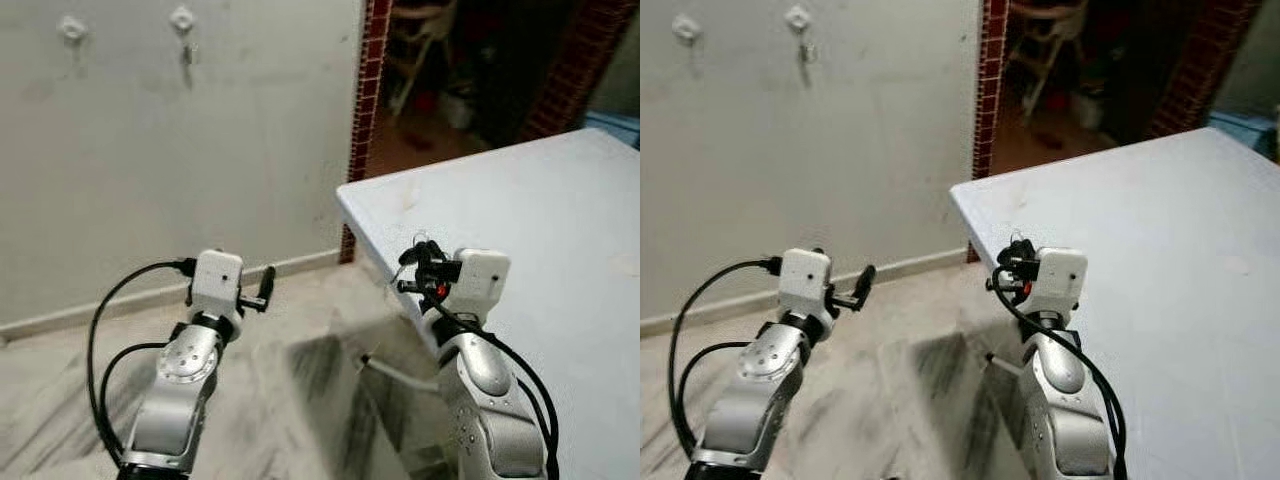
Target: Hang keys on a hook
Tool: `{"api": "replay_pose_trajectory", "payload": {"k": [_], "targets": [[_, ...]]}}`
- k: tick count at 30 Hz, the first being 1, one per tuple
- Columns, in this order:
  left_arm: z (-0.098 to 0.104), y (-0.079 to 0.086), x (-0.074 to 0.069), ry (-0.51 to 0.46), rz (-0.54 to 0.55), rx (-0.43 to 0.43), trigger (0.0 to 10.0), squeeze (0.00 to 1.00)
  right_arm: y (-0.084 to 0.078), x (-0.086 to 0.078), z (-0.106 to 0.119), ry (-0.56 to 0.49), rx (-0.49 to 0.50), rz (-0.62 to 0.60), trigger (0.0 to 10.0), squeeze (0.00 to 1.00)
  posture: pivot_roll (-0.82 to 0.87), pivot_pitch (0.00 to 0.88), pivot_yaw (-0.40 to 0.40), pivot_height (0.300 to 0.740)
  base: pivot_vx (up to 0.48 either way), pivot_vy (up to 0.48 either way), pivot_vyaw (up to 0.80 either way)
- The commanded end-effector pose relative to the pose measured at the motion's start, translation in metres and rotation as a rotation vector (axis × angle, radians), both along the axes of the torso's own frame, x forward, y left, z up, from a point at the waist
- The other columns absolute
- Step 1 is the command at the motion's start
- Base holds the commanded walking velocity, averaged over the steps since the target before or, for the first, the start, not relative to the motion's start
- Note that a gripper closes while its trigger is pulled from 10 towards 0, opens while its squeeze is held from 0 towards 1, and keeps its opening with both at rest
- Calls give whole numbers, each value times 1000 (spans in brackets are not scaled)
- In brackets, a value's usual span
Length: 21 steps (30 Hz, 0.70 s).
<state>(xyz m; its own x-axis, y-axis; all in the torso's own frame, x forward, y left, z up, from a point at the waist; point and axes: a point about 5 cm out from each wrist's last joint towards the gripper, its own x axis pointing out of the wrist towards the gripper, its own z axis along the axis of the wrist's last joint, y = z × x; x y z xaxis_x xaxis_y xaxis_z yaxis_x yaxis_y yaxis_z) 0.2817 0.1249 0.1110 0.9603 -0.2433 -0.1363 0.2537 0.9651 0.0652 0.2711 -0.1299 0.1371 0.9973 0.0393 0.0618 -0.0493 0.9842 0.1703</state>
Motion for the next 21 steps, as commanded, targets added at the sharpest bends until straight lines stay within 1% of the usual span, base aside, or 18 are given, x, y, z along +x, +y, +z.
{"api": "replay_pose_trajectory", "payload": {"k": [1, 17, 21], "targets": [[2, 6, 2, 8, 8, 9, 10000, 0, 4, 2, 4, -11, 13, 11, 10000, 0, 121, 0, -29, 740, 0, 0, 0], [4, 6, 6, 25, 12, -5, 10000, 0, 5, 5, 6, -17, 10, 26, 10000, 0, 132, 0, -36, 740, 0, 468, 0], [3, 2, 6, 33, 1, -11, 10000, 0, 6, 5, 7, -20, 11, 28, 10000, 0, 129, 0, -33, 740, 0, 480, 0]]}}
